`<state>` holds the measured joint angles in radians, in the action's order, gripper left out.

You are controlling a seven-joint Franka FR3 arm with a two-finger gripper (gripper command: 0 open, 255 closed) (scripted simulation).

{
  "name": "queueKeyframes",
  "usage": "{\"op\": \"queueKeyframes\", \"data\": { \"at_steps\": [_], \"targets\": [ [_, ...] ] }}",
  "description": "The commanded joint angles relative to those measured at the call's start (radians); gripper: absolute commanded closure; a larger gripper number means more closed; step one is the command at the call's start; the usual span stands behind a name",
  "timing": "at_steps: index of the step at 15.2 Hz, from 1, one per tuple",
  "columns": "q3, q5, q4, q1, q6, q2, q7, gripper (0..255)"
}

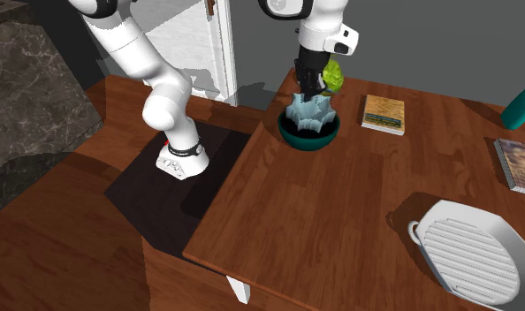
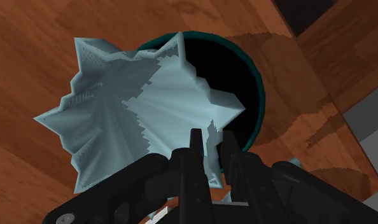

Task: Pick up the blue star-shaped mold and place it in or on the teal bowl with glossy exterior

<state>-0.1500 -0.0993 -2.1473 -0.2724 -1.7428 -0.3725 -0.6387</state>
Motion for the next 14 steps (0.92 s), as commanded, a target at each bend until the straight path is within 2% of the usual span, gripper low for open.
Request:
{"op": "queueKeyframes", "data": {
  "at_steps": [1, 7, 14],
  "targets": [
    [0.0, -0.001, -0.025, 0.0, -0.027, 0.0, -0.003, 255],
    [-0.002, -0.003, -0.105, 0.001, -0.113, 0.008, -0.015, 255],
    [-0.002, -0.003, -0.105, 0.001, -0.113, 0.008, -0.015, 255]
  ]
}}
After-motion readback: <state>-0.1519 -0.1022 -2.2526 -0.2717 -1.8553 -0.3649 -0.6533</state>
